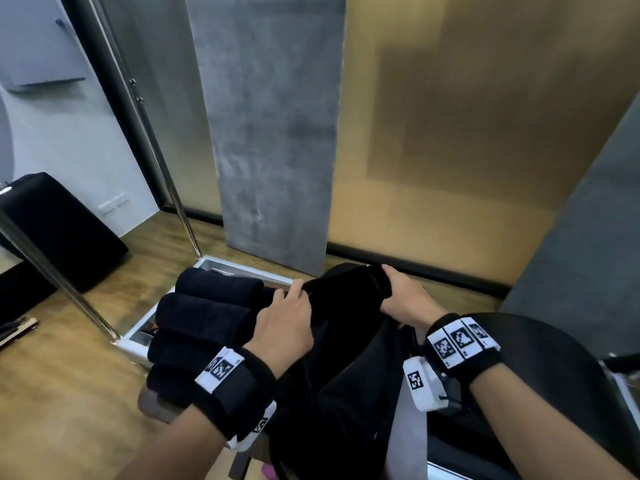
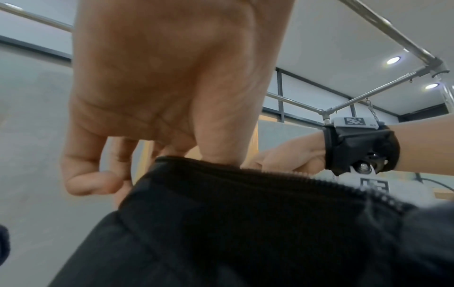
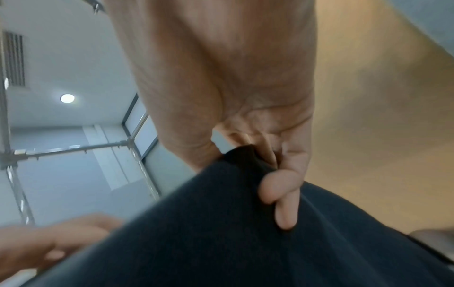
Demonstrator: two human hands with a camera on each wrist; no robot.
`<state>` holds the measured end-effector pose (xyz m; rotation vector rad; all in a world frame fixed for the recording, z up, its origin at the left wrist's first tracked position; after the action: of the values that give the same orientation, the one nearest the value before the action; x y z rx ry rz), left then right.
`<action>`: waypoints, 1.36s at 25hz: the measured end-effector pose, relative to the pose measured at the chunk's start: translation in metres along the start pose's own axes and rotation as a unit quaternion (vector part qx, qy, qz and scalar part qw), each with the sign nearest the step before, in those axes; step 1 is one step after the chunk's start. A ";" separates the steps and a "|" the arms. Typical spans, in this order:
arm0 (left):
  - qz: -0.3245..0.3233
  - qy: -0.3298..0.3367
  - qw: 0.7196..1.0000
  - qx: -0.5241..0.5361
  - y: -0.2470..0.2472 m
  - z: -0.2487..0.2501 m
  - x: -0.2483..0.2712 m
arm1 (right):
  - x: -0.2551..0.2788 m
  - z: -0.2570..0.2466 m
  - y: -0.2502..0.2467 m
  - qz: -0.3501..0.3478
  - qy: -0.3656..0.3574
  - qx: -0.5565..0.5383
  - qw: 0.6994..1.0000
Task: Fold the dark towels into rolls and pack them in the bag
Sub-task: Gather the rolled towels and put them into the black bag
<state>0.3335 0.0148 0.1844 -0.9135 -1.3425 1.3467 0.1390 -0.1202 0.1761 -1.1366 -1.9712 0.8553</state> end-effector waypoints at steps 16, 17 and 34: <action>0.023 0.145 0.976 0.163 0.029 -0.068 0.019 | 0.055 -0.103 0.027 0.091 -0.039 -0.015 0.995; 0.021 0.152 0.970 0.187 0.031 -0.076 0.023 | 0.054 -0.124 0.035 0.096 -0.057 -0.005 0.994; -0.016 -0.235 0.576 0.783 0.084 -0.234 0.045 | 0.015 -0.267 0.204 0.006 -0.100 0.348 0.932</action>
<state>0.5378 0.1236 0.0835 0.7613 -0.0146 2.0538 0.4412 0.0267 0.1590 -0.6558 -1.5835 1.5645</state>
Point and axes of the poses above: each hand's wrist, its own x-axis away from the middle knuckle, its own y-axis out of the palm, z = x × y, the point moved 2 cm from there along -x, towards the middle knuckle, and after that the axes turned 1 degree about -x, right-handed, at the moved point
